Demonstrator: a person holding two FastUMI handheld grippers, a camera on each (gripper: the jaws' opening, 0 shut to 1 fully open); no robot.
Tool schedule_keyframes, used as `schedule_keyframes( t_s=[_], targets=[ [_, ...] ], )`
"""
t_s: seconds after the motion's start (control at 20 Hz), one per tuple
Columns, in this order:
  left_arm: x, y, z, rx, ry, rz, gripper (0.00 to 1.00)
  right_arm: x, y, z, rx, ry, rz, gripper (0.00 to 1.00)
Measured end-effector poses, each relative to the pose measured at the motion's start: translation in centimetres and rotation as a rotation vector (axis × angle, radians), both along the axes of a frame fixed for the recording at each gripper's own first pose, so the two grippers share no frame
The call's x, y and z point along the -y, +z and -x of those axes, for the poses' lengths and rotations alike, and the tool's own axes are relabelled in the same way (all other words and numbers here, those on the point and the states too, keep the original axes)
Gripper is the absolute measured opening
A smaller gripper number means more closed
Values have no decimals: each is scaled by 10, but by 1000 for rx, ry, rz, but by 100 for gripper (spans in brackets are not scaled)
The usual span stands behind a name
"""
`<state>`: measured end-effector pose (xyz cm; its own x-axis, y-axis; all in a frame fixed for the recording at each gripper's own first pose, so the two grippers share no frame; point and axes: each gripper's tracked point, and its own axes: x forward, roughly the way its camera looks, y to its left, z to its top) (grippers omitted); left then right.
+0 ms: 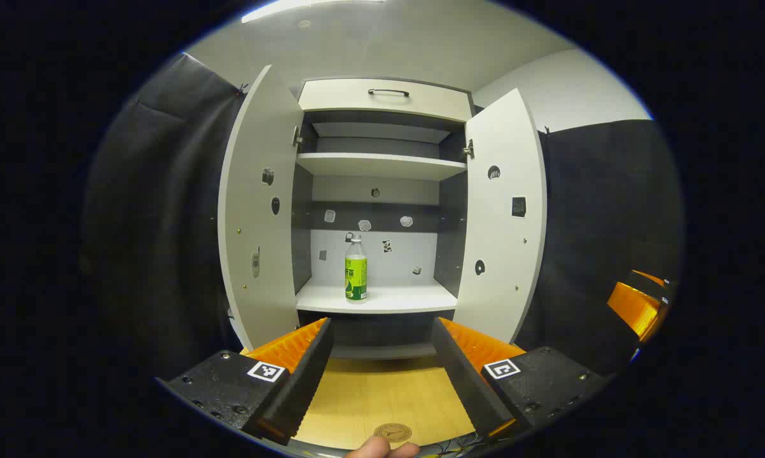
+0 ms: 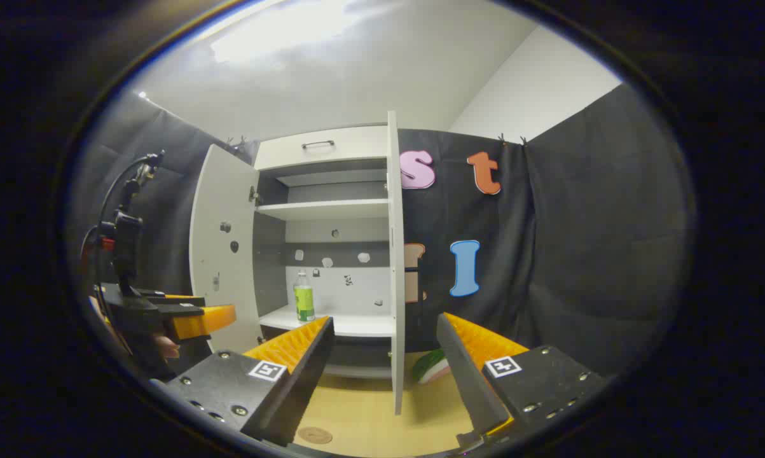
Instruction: Grasp the bottle in the cabinet with the left hand and place it on the coaster, then close the right door with the right hand and the left door with the left hand.
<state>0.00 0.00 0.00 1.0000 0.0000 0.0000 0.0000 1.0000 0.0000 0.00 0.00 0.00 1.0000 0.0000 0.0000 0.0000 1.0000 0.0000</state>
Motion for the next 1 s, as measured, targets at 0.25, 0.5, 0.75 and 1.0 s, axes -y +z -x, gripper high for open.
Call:
schedule_keyframes(
  t_s=[0.25, 0.5, 0.75, 1.0],
  targets=[
    [-3, 6, -27, -13, 4, -9, 98, 6, 11, -1, 16, -37, 31, 94],
    [-4, 18, -41, 14, -20, -19, 98, -13, 12, -9, 17, -29, 52, 98],
    [-7, 18, -48, 11, -42, -58, 98, -28, 16, -26, 24, -17, 50, 98],
    [-13, 16, -62, 15, -36, -91, 100, -41, 19, -43, 42, 10, 34, 97]
  ],
)
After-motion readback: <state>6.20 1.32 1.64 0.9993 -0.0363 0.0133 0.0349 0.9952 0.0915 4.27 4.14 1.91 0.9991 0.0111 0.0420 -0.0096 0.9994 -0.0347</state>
